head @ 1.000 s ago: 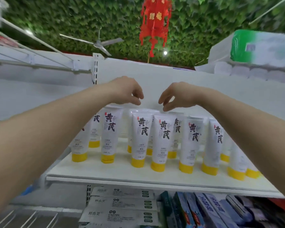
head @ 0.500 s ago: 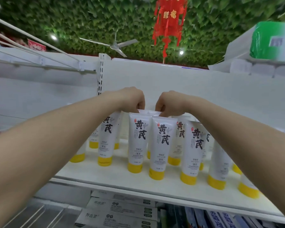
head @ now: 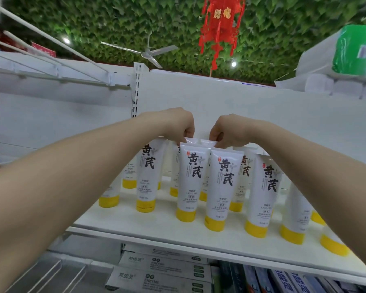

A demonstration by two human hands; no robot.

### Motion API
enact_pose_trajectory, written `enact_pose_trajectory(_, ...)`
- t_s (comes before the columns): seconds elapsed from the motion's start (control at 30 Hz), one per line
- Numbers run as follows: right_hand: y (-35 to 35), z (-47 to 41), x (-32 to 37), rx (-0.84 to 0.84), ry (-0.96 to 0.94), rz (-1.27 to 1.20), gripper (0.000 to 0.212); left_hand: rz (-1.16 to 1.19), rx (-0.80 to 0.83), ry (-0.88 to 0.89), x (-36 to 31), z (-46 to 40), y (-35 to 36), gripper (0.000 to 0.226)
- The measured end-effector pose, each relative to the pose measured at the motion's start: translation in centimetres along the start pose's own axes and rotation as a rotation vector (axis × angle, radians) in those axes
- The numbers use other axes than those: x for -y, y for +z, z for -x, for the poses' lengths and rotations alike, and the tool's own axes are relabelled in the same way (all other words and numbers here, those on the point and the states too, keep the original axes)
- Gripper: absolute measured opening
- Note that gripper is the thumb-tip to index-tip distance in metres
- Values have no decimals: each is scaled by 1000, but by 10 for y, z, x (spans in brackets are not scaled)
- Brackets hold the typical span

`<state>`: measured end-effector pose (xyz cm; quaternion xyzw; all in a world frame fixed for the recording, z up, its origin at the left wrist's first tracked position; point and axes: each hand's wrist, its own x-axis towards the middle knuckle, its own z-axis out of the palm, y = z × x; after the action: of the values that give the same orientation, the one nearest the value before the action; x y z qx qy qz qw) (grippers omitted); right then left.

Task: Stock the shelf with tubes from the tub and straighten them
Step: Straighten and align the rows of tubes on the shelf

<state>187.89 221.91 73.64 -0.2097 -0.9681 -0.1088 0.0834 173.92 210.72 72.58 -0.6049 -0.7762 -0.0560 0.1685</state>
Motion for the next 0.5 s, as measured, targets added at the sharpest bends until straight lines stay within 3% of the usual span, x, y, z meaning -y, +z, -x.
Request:
enact_pose_trajectory(0.13,0,1,1,-1,10,-10,10,26,4,7,0,2,-1,6)
enact_pose_trajectory(0.4,-2,3,4,1,25,-36,25,91,51,-25,-1,1,-6,16)
enact_pose_trajectory(0.5,-8,2,13,-96,-24,-105,26,154,-19,-35,11,10,-19,19)
